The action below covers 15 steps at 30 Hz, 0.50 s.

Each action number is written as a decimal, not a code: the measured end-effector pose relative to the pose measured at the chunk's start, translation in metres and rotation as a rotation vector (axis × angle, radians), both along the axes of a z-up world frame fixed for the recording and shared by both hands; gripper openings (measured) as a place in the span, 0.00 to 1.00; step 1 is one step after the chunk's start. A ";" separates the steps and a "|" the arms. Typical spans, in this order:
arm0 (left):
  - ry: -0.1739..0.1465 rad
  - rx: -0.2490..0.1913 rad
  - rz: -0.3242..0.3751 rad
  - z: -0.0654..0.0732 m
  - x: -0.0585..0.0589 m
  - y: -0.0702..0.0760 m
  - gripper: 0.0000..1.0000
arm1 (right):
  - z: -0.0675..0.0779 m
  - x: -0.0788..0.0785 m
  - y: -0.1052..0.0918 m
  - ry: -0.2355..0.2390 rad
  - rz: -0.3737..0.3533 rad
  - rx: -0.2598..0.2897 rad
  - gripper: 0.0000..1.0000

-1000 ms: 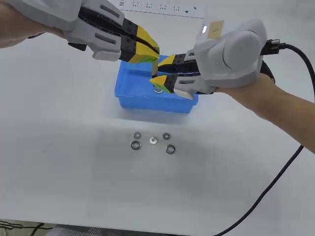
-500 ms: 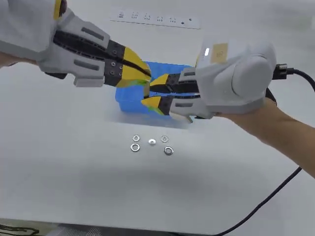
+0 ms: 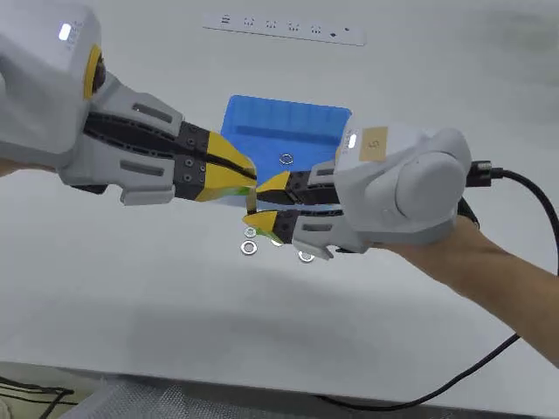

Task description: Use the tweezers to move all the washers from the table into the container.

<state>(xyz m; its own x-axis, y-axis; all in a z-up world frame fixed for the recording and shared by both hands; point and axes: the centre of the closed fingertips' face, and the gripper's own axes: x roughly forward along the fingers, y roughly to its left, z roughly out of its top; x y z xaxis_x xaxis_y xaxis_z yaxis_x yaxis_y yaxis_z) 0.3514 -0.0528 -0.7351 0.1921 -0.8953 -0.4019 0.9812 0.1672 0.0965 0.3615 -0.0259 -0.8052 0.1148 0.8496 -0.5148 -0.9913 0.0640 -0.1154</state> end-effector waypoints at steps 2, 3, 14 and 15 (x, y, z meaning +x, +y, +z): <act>0.017 -0.006 0.009 -0.004 -0.003 0.002 0.05 | -0.005 -0.004 0.002 0.008 0.005 -0.007 0.16; 0.020 -0.007 0.011 -0.006 -0.004 0.003 0.05 | -0.007 -0.005 0.003 0.010 0.007 -0.010 0.16; 0.070 -0.041 0.046 -0.020 -0.003 0.005 0.05 | -0.022 -0.004 0.002 0.044 -0.007 -0.034 0.16; 0.072 -0.043 0.047 -0.021 -0.002 0.005 0.05 | -0.024 -0.004 0.002 0.045 -0.007 -0.037 0.16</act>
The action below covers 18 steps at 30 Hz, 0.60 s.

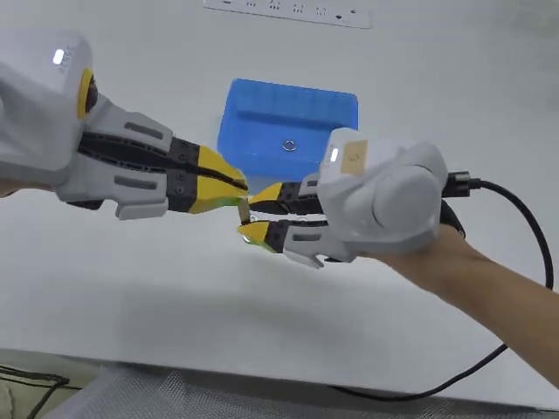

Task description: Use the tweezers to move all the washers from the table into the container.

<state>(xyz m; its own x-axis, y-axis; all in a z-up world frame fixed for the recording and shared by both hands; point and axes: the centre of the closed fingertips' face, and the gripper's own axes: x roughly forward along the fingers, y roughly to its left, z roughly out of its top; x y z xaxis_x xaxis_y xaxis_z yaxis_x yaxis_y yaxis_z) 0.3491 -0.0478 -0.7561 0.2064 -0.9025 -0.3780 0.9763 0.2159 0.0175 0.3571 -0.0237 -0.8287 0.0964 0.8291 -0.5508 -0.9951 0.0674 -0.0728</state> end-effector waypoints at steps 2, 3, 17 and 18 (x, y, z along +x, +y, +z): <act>0.008 -0.003 0.002 -0.002 0.001 -0.001 0.05 | -0.002 0.000 0.000 0.004 -0.001 -0.005 0.16; 0.012 -0.003 0.001 -0.003 0.001 -0.001 0.05 | -0.004 -0.001 0.000 0.001 0.002 -0.009 0.16; 0.039 -0.008 0.006 -0.013 -0.001 -0.010 0.05 | -0.018 0.000 -0.001 0.028 -0.008 -0.028 0.16; 0.039 -0.009 0.008 -0.013 -0.001 -0.012 0.05 | -0.019 0.000 -0.001 0.033 -0.007 -0.029 0.16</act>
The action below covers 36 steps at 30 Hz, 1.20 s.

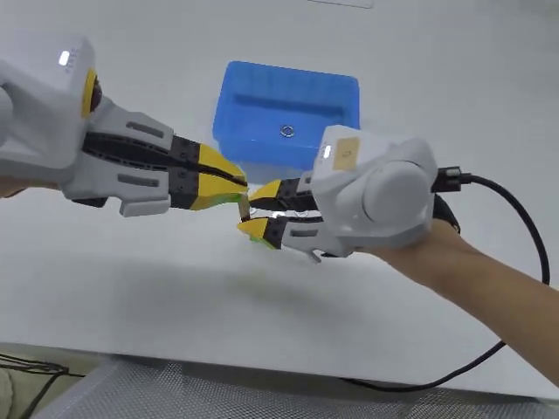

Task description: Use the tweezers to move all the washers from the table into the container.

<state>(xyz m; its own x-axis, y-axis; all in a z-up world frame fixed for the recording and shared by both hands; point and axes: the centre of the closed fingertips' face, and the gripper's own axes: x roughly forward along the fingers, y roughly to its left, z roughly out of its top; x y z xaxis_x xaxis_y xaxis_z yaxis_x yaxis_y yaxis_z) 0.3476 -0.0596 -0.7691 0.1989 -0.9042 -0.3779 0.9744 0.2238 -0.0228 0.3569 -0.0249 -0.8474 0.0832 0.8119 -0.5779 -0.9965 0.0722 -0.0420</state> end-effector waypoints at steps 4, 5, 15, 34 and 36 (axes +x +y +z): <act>0.004 -0.004 0.002 0.000 0.001 -0.003 0.05 | -0.002 0.002 0.000 0.003 -0.002 -0.002 0.16; 0.001 -0.004 0.002 0.000 0.001 -0.004 0.05 | -0.002 0.002 0.000 0.001 -0.002 -0.002 0.16; 0.013 -0.003 -0.007 -0.003 0.002 -0.004 0.05 | -0.006 0.001 0.000 0.012 0.001 -0.010 0.15; 0.024 0.008 -0.001 -0.007 0.004 0.007 0.05 | -0.007 -0.004 0.004 0.017 0.036 -0.024 0.11; 0.025 0.010 0.000 -0.007 0.004 0.008 0.05 | -0.007 -0.004 0.003 0.017 0.033 -0.022 0.11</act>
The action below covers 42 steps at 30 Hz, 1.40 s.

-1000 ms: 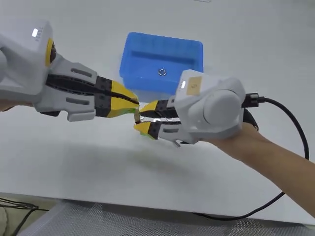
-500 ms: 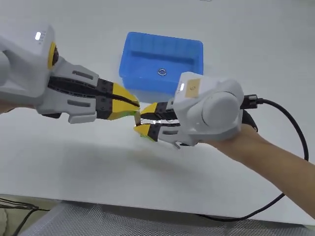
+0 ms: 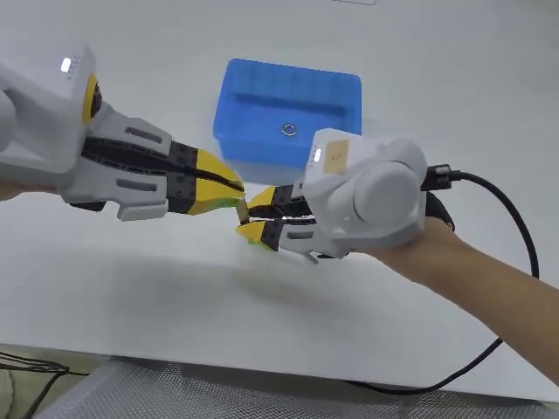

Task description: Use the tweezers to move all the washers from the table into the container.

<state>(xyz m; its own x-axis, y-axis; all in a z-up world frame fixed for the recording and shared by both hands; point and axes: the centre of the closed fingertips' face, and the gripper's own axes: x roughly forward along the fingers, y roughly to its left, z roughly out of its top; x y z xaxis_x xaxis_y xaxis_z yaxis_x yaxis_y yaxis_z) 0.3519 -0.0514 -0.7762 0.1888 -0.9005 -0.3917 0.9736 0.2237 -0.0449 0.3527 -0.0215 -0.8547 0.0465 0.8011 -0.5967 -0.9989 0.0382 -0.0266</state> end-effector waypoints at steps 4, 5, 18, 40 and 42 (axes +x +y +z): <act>0.004 0.002 0.000 0.001 0.000 0.000 0.05 | 0.001 -0.001 0.000 -0.002 -0.002 0.002 0.11; -0.001 0.004 -0.002 0.002 0.000 0.000 0.05 | 0.002 -0.001 0.000 -0.002 -0.003 0.004 0.11; -0.040 -0.002 0.003 0.019 0.005 0.005 0.05 | 0.021 0.008 0.000 -0.046 -0.020 0.028 0.11; -0.147 0.010 -0.043 0.061 0.025 -0.002 0.05 | 0.070 0.032 -0.011 -0.144 -0.063 0.084 0.11; -0.164 0.011 -0.049 0.067 0.031 -0.003 0.05 | 0.077 0.040 -0.012 -0.161 -0.070 0.090 0.11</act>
<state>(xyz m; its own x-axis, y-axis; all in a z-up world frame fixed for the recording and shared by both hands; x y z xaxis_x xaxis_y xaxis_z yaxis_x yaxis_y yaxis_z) 0.3834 -0.0547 -0.7090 0.2064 -0.9060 -0.3694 0.9776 0.1749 0.1173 0.3922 -0.0338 -0.7775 0.1929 0.8424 -0.5032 -0.9769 0.1169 -0.1787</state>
